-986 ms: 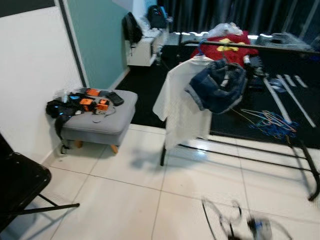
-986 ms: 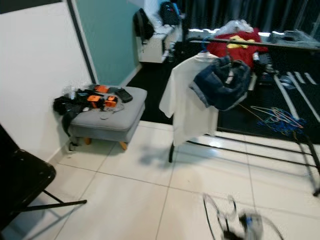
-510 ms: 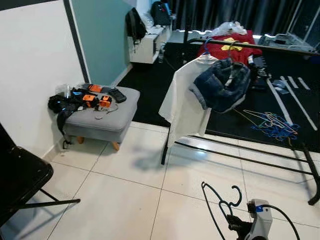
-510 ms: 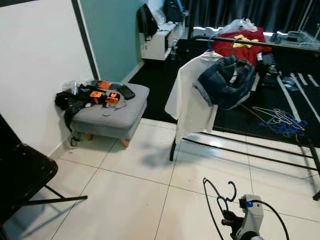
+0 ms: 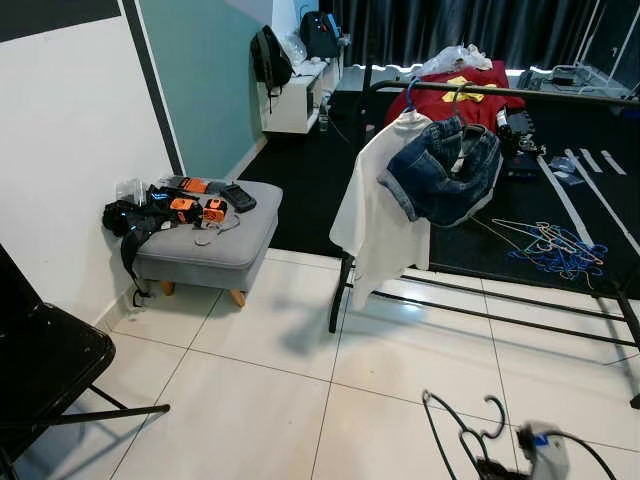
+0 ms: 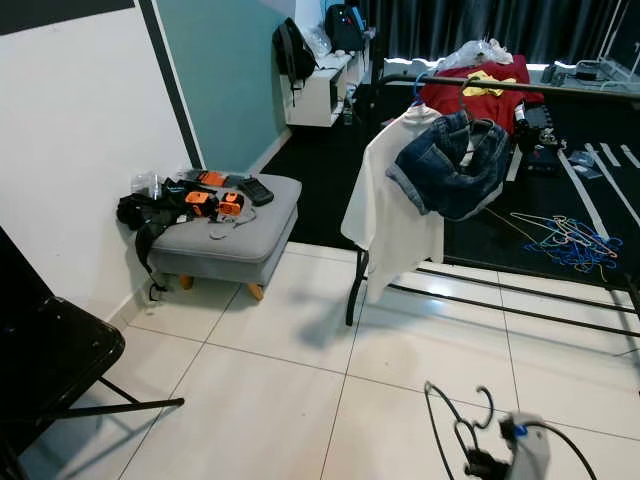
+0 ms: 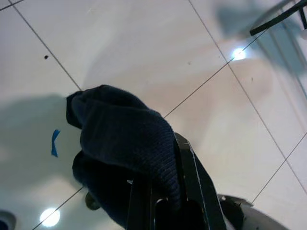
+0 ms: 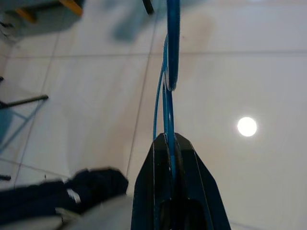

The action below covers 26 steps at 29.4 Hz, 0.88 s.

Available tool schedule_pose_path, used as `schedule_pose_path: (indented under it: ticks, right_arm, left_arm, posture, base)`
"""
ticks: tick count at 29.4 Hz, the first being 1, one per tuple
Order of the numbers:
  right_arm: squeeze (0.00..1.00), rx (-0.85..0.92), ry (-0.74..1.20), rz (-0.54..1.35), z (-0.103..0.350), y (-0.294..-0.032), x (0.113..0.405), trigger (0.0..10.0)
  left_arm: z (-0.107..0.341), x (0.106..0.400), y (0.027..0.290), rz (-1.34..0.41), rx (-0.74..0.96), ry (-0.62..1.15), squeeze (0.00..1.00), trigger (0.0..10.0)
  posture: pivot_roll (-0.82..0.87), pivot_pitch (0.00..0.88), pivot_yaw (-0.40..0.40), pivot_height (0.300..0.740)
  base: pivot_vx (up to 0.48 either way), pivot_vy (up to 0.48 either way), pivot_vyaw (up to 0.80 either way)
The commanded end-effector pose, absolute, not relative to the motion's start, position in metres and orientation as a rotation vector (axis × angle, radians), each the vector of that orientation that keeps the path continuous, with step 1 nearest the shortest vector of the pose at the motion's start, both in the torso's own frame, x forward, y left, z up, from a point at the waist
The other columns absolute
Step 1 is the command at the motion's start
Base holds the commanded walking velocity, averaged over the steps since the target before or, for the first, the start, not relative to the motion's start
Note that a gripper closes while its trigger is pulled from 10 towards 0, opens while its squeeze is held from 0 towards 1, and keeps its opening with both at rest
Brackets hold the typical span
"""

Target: Hang hanger

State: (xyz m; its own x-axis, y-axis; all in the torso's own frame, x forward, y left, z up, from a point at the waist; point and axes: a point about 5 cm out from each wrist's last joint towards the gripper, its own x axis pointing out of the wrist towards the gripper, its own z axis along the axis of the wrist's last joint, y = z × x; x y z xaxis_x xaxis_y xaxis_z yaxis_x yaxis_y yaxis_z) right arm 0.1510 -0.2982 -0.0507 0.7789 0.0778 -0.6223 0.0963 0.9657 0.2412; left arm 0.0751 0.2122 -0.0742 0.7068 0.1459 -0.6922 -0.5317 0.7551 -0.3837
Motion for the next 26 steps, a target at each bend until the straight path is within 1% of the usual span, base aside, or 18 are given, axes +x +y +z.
schedule_pose_path:
  ticks: [1, 2, 4, 5, 6, 7, 9, 12, 16, 17, 18, 19, 20, 21, 22, 23, 24, 26]
  right_arm:
    - [0.00, 0.284, 0.676, -0.013, -0.051, -0.300, 0.147, 10.0]
    - [0.00, 0.284, 0.676, -0.013, -0.051, -0.300, 0.147, 10.0]
    - [0.00, 0.282, 0.692, -0.032, -0.053, -0.308, 0.129, 10.0]
    - [0.00, 0.282, 0.692, -0.032, -0.053, -0.308, 0.129, 10.0]
    - [0.00, 0.282, 0.701, -0.043, -0.054, -0.312, 0.118, 10.0]
    - [0.00, 0.282, 0.701, -0.043, -0.054, -0.312, 0.118, 10.0]
    - [0.00, 0.295, 0.704, -0.029, -0.057, -0.314, 0.095, 10.0]
    - [0.00, 0.302, 0.699, -0.017, -0.057, -0.312, 0.090, 10.0]
    - [0.00, 0.298, 0.637, 0.033, -0.056, -0.302, 0.093, 10.0]
    - [0.00, 0.291, 0.616, 0.046, -0.056, -0.297, 0.098, 10.0]
    - [0.00, 0.291, 0.616, 0.046, -0.056, -0.297, 0.098, 10.0]
    - [0.00, 0.285, 0.597, 0.059, -0.056, -0.290, 0.107, 10.0]
    - [0.00, 0.285, 0.597, 0.059, -0.056, -0.290, 0.107, 10.0]
    - [0.00, 0.282, 0.575, 0.075, -0.055, -0.281, 0.118, 10.0]
    - [0.00, 0.282, 0.575, 0.075, -0.055, -0.281, 0.118, 10.0]
    - [0.00, 0.279, 0.551, 0.091, -0.053, -0.271, 0.129, 10.0]
    - [0.00, 0.278, 0.533, 0.103, -0.051, -0.264, 0.137, 10.0]
    - [0.00, 0.278, 0.533, 0.103, -0.051, -0.264, 0.137, 10.0]
  left_arm:
    - [-0.015, 0.088, 0.194, -0.008, -0.420, 0.336, 0.00, 10.0]
    - [-0.015, 0.088, 0.194, -0.008, -0.420, 0.336, 0.00, 10.0]
    - [-0.016, 0.068, 0.186, -0.014, -0.434, 0.361, 0.00, 10.0]
    - [-0.016, 0.068, 0.186, -0.014, -0.434, 0.361, 0.00, 10.0]
    - [-0.018, 0.058, 0.184, -0.012, -0.445, 0.378, 0.00, 10.0]
    - [-0.018, 0.058, 0.184, -0.012, -0.445, 0.378, 0.00, 10.0]
    - [-0.024, 0.038, 0.183, -0.012, -0.468, 0.419, 0.00, 10.0]
    - [-0.025, 0.034, 0.184, -0.020, -0.466, 0.434, 0.00, 10.0]
    - [-0.021, 0.036, 0.189, -0.050, -0.459, 0.436, 0.00, 10.0]
    - [-0.022, 0.039, 0.191, -0.047, -0.459, 0.431, 0.00, 10.0]
    - [-0.022, 0.039, 0.191, -0.047, -0.459, 0.431, 0.00, 10.0]
    - [-0.023, 0.044, 0.195, -0.040, -0.457, 0.427, 0.00, 10.0]
    - [-0.023, 0.044, 0.195, -0.040, -0.457, 0.427, 0.00, 10.0]
    - [-0.024, 0.050, 0.200, -0.034, -0.456, 0.422, 0.00, 10.0]
    - [-0.024, 0.050, 0.200, -0.034, -0.456, 0.422, 0.00, 10.0]
    - [-0.026, 0.056, 0.204, -0.030, -0.453, 0.416, 0.00, 10.0]
    - [-0.028, 0.060, 0.207, -0.029, -0.451, 0.410, 0.00, 10.0]
    - [-0.028, 0.060, 0.207, -0.029, -0.451, 0.410, 0.00, 10.0]
  posture:
    - [-0.08, 0.000, 0.009, 0.740]
    - [-0.08, 0.000, 0.009, 0.740]
    - [-0.08, 0.000, 0.032, 0.740]
    - [-0.08, 0.000, 0.032, 0.740]
    - [-0.09, 0.000, 0.047, 0.740]
    - [-0.09, 0.000, 0.047, 0.740]
    - [-0.11, 0.000, 0.068, 0.740]
    - [-0.12, 0.000, 0.065, 0.740]
    - [-0.14, 0.000, 0.067, 0.740]
    - [-0.14, 0.000, 0.049, 0.740]
    - [-0.14, 0.000, 0.049, 0.740]
    - [-0.13, 0.000, 0.024, 0.740]
    - [-0.13, 0.000, 0.024, 0.740]
    - [-0.10, 0.000, -0.006, 0.740]
    - [-0.10, 0.000, -0.006, 0.740]
    - [-0.08, 0.000, -0.030, 0.740]
    - [-0.07, 0.000, -0.035, 0.740]
    - [-0.07, 0.000, -0.035, 0.740]
  base:
    - [0.000, 0.000, 0.00]
    - [0.000, 0.000, 0.00]
    - [0.000, 0.000, 0.00]
    - [0.000, 0.000, 0.00]
    - [0.000, 0.000, 0.00]
    - [0.000, 0.000, 0.00]
    - [0.000, 0.000, 0.00]
    - [0.000, 0.000, 0.00]
    - [0.000, 0.000, 0.00]
    - [0.000, 0.000, 0.00]
    - [0.000, 0.000, 0.00]
    - [0.000, 0.000, 0.00]
    - [0.000, 0.000, 0.00]
    - [0.000, 0.000, 0.00]
    - [0.000, 0.000, 0.00]
    - [0.000, 0.000, 0.00]
    - [0.000, 0.000, 0.00]
    - [0.000, 0.000, 0.00]
